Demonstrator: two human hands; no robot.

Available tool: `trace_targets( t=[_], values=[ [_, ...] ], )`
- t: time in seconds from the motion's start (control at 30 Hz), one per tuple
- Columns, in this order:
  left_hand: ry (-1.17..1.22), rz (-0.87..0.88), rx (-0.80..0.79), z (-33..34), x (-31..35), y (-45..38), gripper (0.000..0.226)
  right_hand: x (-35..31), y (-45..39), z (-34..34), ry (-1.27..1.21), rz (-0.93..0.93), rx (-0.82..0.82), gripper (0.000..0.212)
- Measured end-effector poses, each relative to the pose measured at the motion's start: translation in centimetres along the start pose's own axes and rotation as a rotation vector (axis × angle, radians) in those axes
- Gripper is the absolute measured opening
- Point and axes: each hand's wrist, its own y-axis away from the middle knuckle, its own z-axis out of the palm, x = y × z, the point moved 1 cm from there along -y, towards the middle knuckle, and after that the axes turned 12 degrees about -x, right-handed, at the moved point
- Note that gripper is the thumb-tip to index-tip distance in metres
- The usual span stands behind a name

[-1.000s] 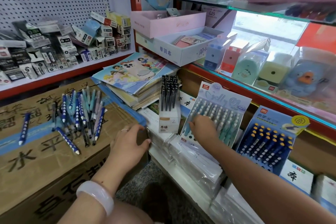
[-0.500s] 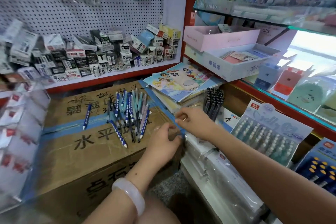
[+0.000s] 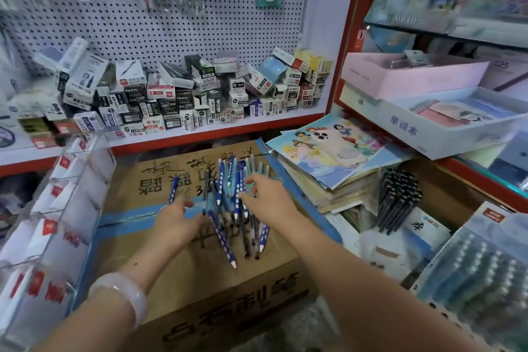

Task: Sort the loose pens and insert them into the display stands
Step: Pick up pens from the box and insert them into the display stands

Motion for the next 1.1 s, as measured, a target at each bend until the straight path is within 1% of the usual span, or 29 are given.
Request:
trace_targets(
  t=[0.13,0.2,0.33,0.4,0.47,0.53,0.6,0.73,0.8,0.87,0.93,1.03,1.1],
  values=[
    [-0.028,-0.045,-0.015,0.8,-1.1,-2.8,0.045,0.6,-2.2,0.9,-0.026,0.038,0.049,0.038],
    [-0.092,-0.061,-0.010,1.2,-1.4,-4.7,0.048,1.7,-2.7,1.1,-0.003,0.047,0.048,0.039],
    [-0.258,-0.168,0.060,1.7,-1.6,-8.9,0.054,4.2,-3.3,0.6,0.022,0.076,0.079,0.037],
    [-0.286,-0.204,0.093,1.8,-1.2,-10.7,0.055,4.8,-3.6,0.4,0.016,0.078,0.098,0.035],
    [-0.273,-0.217,0.071,2.1,-0.6,-12.4,0.062,5.1,-4.1,0.2,0.026,0.070,0.109,0.035],
    [-0.248,-0.213,0.005,2.7,0.0,-14.0,0.072,5.3,-4.6,0.1,0.039,0.061,0.125,0.035],
    [-0.269,-0.204,-0.068,3.4,0.6,-15.1,0.075,5.6,-5.1,-0.1,0.034,0.052,0.142,0.034],
    [-0.385,-0.218,-0.189,3.6,1.6,-16.2,0.069,6.1,-5.4,-0.2,0.018,0.053,0.123,0.034],
    [-0.397,-0.194,-0.212,3.5,2.0,-16.4,0.052,6.2,-5.4,-0.2,0.024,0.062,0.106,0.034],
    [-0.361,-0.190,-0.192,3.6,2.2,-16.6,0.041,6.4,-5.3,-0.2,0.028,0.066,0.096,0.034],
    [-0.334,-0.197,-0.167,3.8,1.9,-17.1,0.035,6.6,-5.1,-0.2,0.015,0.063,0.096,0.033],
    [-0.319,-0.210,-0.090,3.8,1.4,-17.5,0.042,6.8,-4.9,-0.3,0.012,0.074,0.089,0.033],
    [-0.320,-0.197,-0.070,3.9,1.2,-17.7,0.035,7.0,-4.8,-0.3,0.017,0.082,0.075,0.034]
  ],
)
